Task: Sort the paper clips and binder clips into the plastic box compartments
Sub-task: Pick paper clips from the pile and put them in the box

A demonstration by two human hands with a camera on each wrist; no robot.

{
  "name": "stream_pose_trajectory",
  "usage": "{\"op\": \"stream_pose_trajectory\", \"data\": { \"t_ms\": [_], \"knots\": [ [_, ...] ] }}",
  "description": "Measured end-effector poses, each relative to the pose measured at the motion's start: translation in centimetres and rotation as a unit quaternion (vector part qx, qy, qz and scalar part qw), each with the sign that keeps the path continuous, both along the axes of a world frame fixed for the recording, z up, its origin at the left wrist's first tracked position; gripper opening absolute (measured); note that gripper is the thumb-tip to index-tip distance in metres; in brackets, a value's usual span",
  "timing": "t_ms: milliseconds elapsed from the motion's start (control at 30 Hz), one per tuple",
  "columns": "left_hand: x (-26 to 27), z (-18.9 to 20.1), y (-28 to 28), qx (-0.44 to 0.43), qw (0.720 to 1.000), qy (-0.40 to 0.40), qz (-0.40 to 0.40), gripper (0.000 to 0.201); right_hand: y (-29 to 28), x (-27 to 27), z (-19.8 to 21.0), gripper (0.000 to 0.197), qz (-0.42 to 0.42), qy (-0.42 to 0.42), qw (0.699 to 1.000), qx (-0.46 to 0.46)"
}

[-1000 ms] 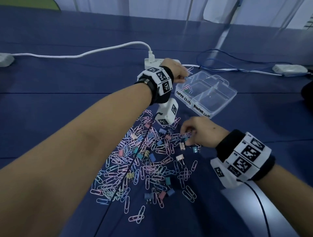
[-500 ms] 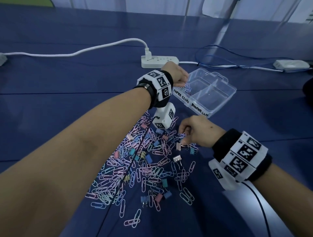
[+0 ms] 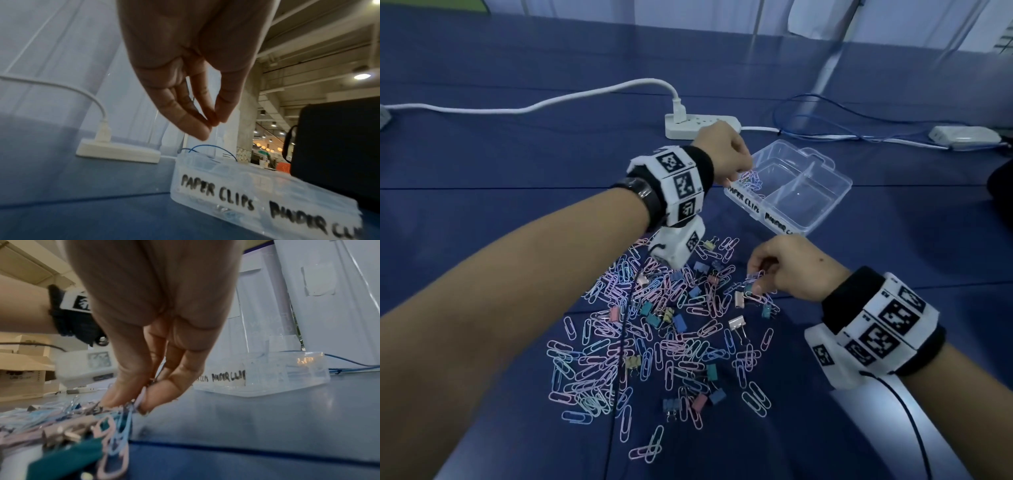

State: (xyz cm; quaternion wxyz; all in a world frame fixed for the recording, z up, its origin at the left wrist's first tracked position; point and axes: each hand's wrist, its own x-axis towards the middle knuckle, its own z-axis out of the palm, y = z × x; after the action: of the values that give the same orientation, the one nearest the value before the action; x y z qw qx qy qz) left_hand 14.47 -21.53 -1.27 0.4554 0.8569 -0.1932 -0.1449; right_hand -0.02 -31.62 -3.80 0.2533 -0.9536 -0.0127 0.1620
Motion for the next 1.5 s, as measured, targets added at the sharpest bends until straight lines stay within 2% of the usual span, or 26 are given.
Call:
{"op": "stream_pose_trajectory", "data": {
  "t_ms": [67,133,233,300,400,533,700,833,933,1133,1233,1367,1500],
  "knots": [
    [-0.5,0.4,1.0,0.054,0.996,-0.064,-0.029,0.012,-0.4,0.1,0.1,0.015,-0.012,-0.009,1.0,0.027],
    [-0.9,0.4,2.0,0.135,0.983,-0.103,-0.071,0.017,-0.7,0.4,0.1,0.016,-0.033,-0.033,0.997,0.056],
    [-1.4,-0.3,2.7,0.262,0.953,-0.101,-0.114,0.039,-1.0,0.9,0.3,0.017,-0.076,-0.047,0.991,0.101],
    [-1.6,-0.8,2.6,0.304,0.94,-0.088,-0.127,0.054,-0.8,1.1,0.5,0.017,-0.075,-0.026,0.989,0.125],
    [-1.9,-0.8,2.0,0.34,0.924,-0.098,-0.144,0.057,-0.5,1.0,0.6,0.023,-0.062,-0.004,0.989,0.132],
    [-2.9,-0.3,1.9,0.318,0.924,-0.136,-0.164,0.043,-1.1,0.4,1.7,0.014,-0.08,-0.017,0.984,0.155],
    [-4.5,0.5,3.0,0.281,0.93,-0.108,-0.21,0.031,-2.9,0.9,3.3,0.023,-0.126,-0.09,0.97,0.189],
    [-4.6,1.0,3.6,0.249,0.949,-0.106,-0.164,0.023,-3.7,2.1,3.9,0.025,-0.186,-0.162,0.935,0.253],
    [-4.7,0.9,3.8,0.277,0.944,-0.088,-0.157,0.016,-3.9,2.9,3.7,0.024,-0.22,-0.183,0.913,0.29],
    [-5.6,-1.7,3.2,0.389,0.888,-0.052,-0.241,0.04,-2.9,3.3,2.3,0.023,-0.234,-0.152,0.9,0.334],
    [-5.9,-2.3,3.0,0.379,0.894,-0.061,-0.232,0.046,-2.3,3.0,1.7,0.022,-0.229,-0.122,0.902,0.344],
    [-6.3,-2.1,3.1,0.369,0.898,-0.039,-0.235,0.031,-1.4,2.1,1.3,0.02,-0.21,-0.08,0.91,0.349],
    [-6.4,-1.9,4.0,0.394,0.881,0.008,-0.263,0.024,-0.5,1.3,1.4,0.02,-0.204,-0.045,0.902,0.378]
  ]
}}
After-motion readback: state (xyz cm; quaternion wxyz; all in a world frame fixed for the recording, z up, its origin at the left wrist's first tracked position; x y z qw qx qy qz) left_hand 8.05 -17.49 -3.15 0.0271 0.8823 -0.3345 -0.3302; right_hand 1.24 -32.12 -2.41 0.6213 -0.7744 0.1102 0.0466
